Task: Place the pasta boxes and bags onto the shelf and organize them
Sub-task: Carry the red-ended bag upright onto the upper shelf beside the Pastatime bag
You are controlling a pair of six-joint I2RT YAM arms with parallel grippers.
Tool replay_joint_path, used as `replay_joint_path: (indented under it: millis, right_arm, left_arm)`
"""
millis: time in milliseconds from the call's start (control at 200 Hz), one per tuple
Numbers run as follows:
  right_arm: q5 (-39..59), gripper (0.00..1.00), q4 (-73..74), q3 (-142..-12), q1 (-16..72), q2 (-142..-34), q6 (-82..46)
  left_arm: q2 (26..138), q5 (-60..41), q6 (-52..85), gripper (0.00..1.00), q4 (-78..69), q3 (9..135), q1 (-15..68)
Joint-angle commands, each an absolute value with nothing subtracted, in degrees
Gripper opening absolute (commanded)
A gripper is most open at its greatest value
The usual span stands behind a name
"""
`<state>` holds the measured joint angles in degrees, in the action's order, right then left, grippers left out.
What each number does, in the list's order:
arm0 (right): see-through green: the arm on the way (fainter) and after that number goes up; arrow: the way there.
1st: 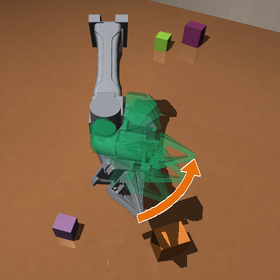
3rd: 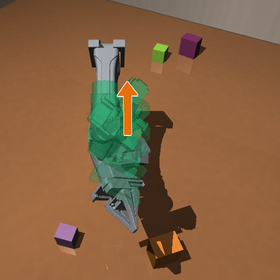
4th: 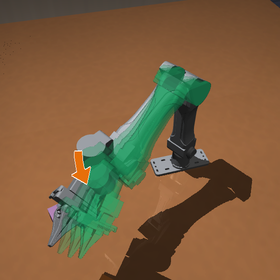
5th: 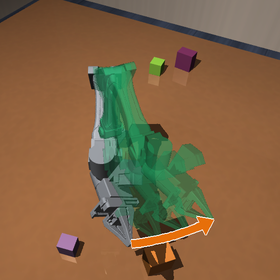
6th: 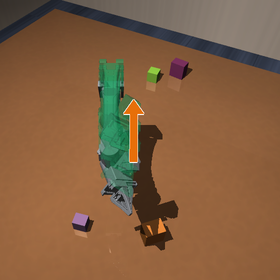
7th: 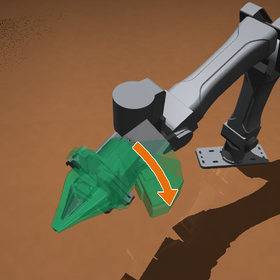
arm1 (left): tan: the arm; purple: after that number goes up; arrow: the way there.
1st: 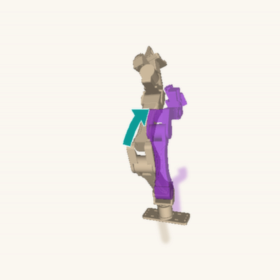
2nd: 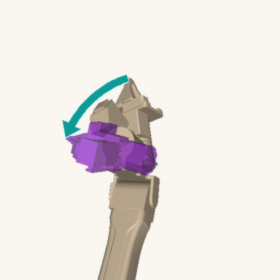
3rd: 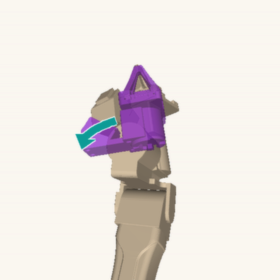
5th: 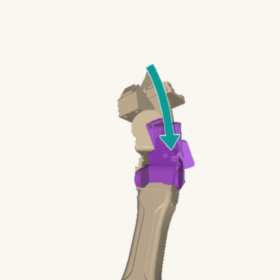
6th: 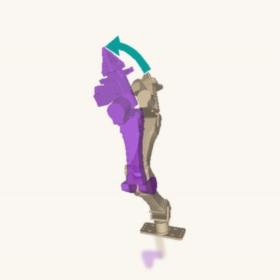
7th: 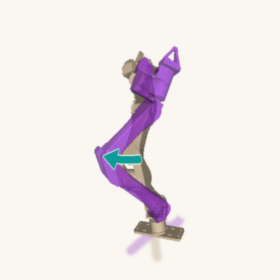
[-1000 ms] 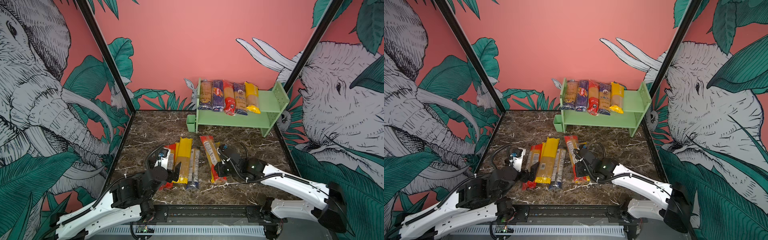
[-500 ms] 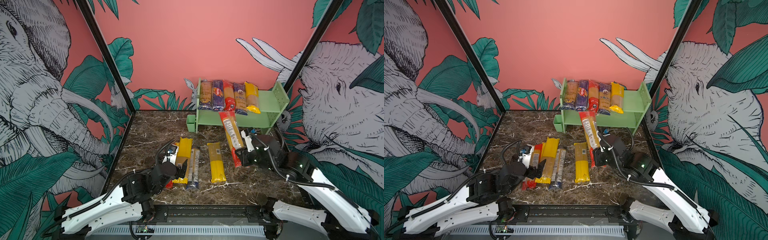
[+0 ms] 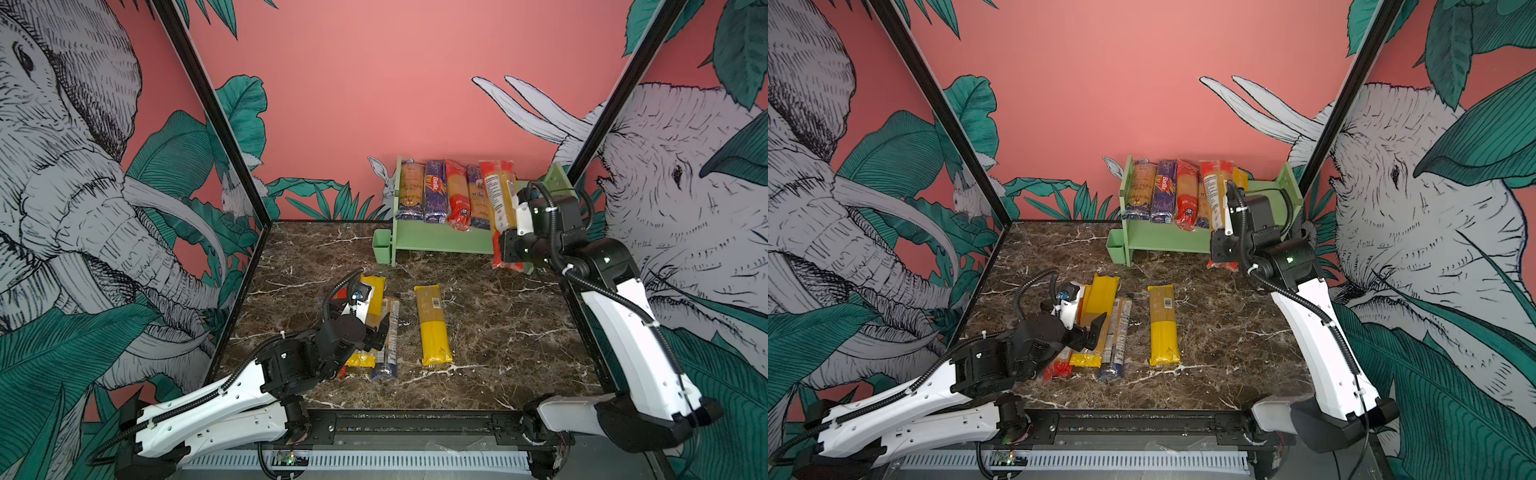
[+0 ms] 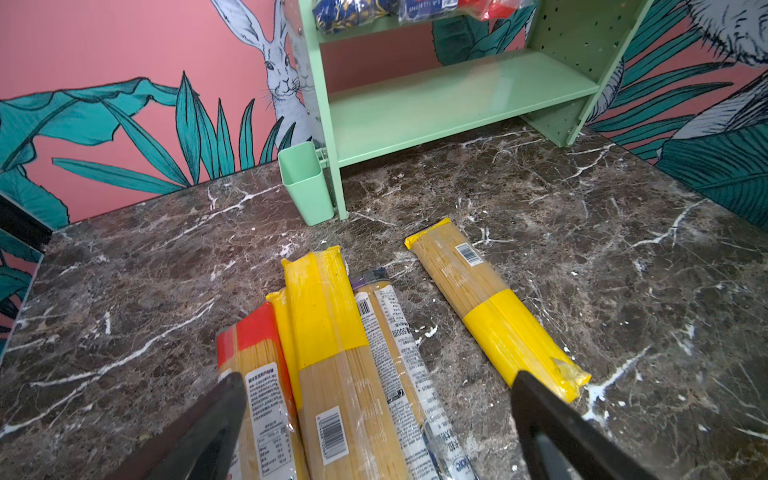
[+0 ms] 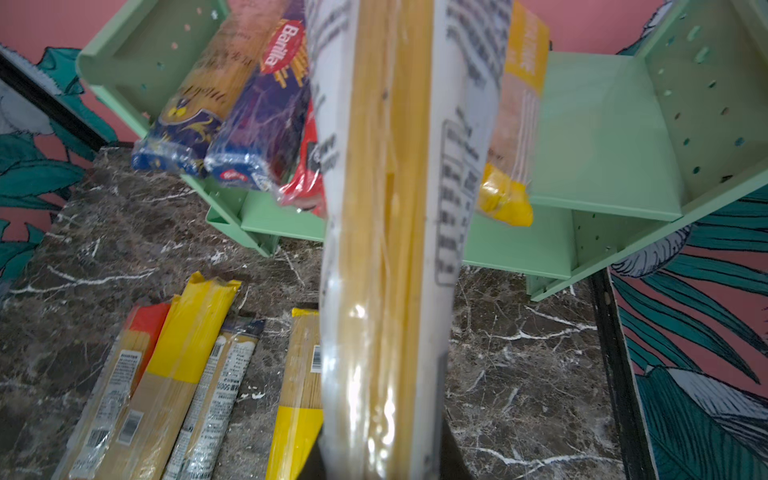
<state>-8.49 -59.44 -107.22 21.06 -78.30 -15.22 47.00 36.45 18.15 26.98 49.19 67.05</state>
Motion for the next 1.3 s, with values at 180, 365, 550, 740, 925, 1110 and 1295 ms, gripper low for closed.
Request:
replay_joint_path:
  millis: [180, 365, 550, 740, 925, 1110, 1295]
  right_arm:
    - [-1.87, 0.0, -49.26, -123.62, 6.39, -90.87, -12.03]
    - [-1.11, 0.0, -50.54, -134.76, 2.07, -102.29, -11.69]
    - [-4.71, 0.0, -52.81, -143.74, 1.49, -110.34, -8.98]
    - [-7.92, 0.0, -51.31, -142.12, 0.76, -112.24, -6.81]
    - [-5.81, 0.0, -49.77, -139.82, -0.68, -112.93, -7.44]
    - [-4.07, 0.0, -50.35, -140.62, -2.05, -114.5, -7.94]
    - [-3.28, 0.48, -51.51, -140.62, -2.65, -114.84, -7.84]
  left_arm:
    - [49.2, 37.73, 12.92, 0.99, 20.18, 51.4, 66.83]
    - [51.77, 39.44, 10.39, 0.99, 19.41, 52.95, 66.81]
    - [54.61, 40.03, 9.06, 0.99, 17.88, 53.78, 66.87]
    - [56.93, 39.22, 8.15, 0.99, 17.42, 55.23, 66.88]
    - [56.89, 39.36, 7.72, 0.99, 17.4, 55.63, 66.85]
    - [55.95, 39.4, 8.81, 0.99, 17.53, 55.08, 66.86]
    - [55.26, 39.23, 9.34, 0.99, 17.73, 54.93, 66.88]
